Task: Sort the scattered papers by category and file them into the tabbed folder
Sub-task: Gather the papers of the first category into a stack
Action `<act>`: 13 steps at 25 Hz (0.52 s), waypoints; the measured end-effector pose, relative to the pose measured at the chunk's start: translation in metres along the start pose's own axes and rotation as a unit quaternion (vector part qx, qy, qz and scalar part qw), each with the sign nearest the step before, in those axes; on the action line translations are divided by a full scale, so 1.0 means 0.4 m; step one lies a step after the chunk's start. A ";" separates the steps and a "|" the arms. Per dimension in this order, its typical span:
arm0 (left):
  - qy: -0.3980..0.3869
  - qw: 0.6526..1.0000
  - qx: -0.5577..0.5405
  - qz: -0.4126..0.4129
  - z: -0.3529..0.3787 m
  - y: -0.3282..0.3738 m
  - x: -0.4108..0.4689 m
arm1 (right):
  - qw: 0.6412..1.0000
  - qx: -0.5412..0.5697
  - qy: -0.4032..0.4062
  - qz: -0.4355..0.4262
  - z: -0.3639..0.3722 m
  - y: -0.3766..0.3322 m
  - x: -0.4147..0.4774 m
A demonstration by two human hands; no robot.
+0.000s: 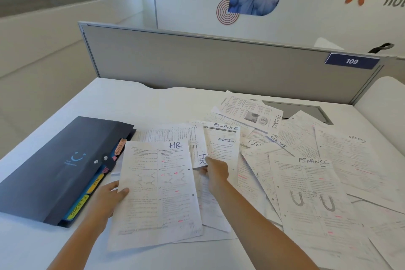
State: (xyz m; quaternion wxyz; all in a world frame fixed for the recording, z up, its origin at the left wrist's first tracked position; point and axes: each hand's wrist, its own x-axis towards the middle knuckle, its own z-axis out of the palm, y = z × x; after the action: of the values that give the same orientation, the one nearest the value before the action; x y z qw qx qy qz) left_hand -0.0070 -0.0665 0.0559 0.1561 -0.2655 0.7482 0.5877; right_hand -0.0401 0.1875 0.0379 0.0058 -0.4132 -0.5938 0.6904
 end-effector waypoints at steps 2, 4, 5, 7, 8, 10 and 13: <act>-0.001 1.000 -0.004 0.000 0.002 0.000 -0.001 | 0.999 -0.020 -0.027 -0.018 0.022 0.010 0.001; -0.002 1.000 -0.006 -0.001 0.003 0.001 -0.003 | 0.996 -0.051 -0.008 -0.066 0.027 0.010 0.004; -0.001 1.000 -0.002 0.000 0.001 0.002 -0.005 | 0.992 -0.073 0.021 -0.104 0.021 0.001 0.005; 0.000 1.000 0.003 0.000 -0.002 0.002 -0.005 | 0.961 -0.152 0.103 -0.206 -0.006 -0.028 0.005; -0.003 1.000 0.001 -0.004 -0.004 0.001 -0.003 | 0.935 -0.196 0.147 -0.258 -0.027 -0.045 0.003; -0.012 1.000 -0.001 -0.014 0.000 -0.003 0.006 | 0.869 -0.245 0.242 -0.354 -0.079 -0.084 -0.001; -0.030 0.999 0.013 -0.006 0.020 -0.005 0.010 | 0.772 -0.214 0.353 -0.484 -0.160 -0.151 -0.026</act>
State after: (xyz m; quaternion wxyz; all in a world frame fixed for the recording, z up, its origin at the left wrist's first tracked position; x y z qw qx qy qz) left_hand -0.0097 -0.0599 0.0503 0.1852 -0.2503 0.7493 0.5845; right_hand -0.0255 0.2523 0.0967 0.4595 -0.2766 -0.8037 0.2575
